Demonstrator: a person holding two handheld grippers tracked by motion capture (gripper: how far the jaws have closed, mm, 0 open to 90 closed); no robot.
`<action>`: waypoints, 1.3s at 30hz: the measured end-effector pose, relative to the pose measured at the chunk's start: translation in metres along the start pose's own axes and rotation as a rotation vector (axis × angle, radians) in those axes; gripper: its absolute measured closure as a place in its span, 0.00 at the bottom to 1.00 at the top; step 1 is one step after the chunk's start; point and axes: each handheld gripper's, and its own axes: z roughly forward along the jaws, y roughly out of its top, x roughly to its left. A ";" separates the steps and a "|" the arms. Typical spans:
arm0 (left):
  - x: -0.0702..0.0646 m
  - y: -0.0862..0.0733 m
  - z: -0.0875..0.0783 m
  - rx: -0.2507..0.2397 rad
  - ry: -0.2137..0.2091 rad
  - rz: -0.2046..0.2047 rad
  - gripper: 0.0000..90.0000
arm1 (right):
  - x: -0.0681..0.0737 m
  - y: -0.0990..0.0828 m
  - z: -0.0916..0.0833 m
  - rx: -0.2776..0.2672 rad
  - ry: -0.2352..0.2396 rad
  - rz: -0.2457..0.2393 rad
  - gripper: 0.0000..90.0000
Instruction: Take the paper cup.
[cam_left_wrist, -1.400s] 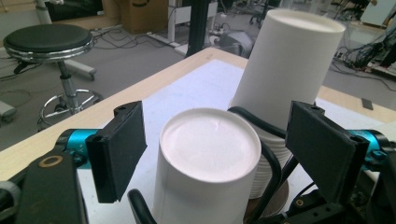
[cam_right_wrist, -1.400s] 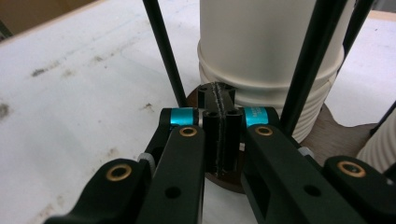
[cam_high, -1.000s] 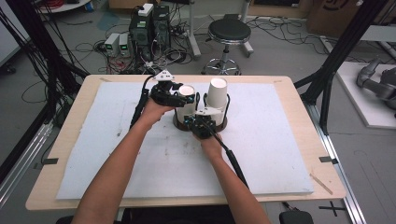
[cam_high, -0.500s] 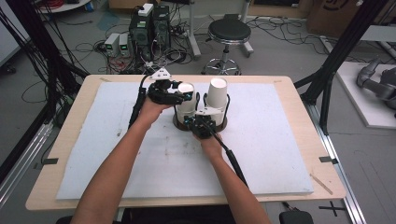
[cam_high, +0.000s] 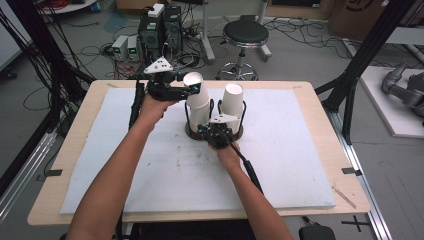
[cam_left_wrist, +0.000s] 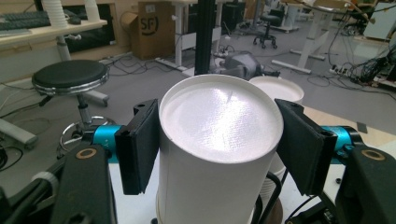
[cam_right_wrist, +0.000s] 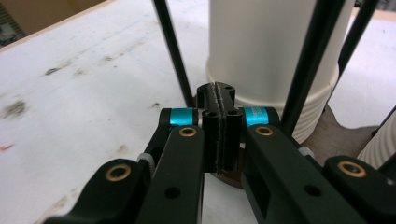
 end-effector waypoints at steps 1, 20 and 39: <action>0.000 0.002 -0.003 -0.009 -0.002 -0.001 0.38 | 0.001 0.001 -0.002 -0.003 0.009 -0.011 1.00; -0.028 -0.023 -0.055 -0.035 -0.087 -0.007 0.38 | -0.022 -0.005 -0.075 0.054 0.213 -0.156 0.35; -0.035 -0.102 -0.072 -0.021 -0.162 -0.016 0.38 | -0.075 -0.040 -0.128 -0.042 0.306 -0.100 0.24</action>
